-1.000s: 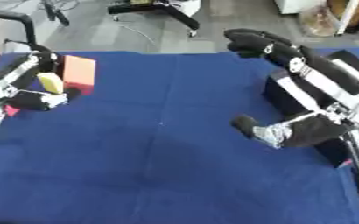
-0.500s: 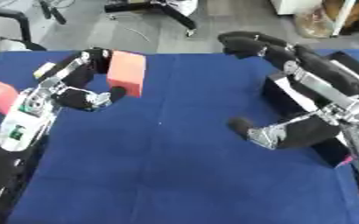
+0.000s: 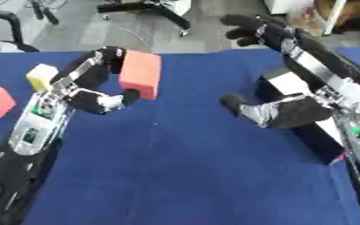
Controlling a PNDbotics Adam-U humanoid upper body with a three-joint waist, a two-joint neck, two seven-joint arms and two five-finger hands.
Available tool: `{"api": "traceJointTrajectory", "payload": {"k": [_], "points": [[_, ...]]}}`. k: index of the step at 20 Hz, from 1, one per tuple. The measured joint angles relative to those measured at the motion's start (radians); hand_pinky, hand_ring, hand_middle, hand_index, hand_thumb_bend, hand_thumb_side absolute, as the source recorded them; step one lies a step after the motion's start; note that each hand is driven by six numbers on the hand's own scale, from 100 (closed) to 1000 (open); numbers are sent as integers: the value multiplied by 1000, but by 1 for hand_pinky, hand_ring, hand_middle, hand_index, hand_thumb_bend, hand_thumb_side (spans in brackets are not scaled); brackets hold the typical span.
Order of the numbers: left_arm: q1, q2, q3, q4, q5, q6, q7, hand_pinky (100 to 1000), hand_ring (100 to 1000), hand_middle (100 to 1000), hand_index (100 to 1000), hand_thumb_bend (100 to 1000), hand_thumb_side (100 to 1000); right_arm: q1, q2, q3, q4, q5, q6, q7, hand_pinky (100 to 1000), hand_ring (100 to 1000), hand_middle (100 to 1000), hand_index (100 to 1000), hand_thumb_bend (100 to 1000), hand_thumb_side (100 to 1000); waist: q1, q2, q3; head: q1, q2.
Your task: Pick up the objects with one hand, pass them to the other hand, and then place them into the box on the other side of the table.
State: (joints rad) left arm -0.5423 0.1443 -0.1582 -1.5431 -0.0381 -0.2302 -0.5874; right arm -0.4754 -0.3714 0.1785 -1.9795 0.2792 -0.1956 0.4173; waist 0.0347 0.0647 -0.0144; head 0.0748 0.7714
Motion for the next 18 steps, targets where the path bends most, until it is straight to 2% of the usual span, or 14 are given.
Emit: {"api": "traceJointTrajectory", "payload": {"k": [7,18], "points": [[-23,-27,-27,-5,5,-7,-27,575,526,522,610,362,292,-6,7,22,0,-2,50,11,822,856,921,969,361,407,-3,0,0,-14,0],[-52,-59,-37,20,-61,-26,-4,580,532,530,619,356,294,-25,15,48,0,-90,126,70,805,841,912,962,352,414,-6,0,2,-24,0]]}}
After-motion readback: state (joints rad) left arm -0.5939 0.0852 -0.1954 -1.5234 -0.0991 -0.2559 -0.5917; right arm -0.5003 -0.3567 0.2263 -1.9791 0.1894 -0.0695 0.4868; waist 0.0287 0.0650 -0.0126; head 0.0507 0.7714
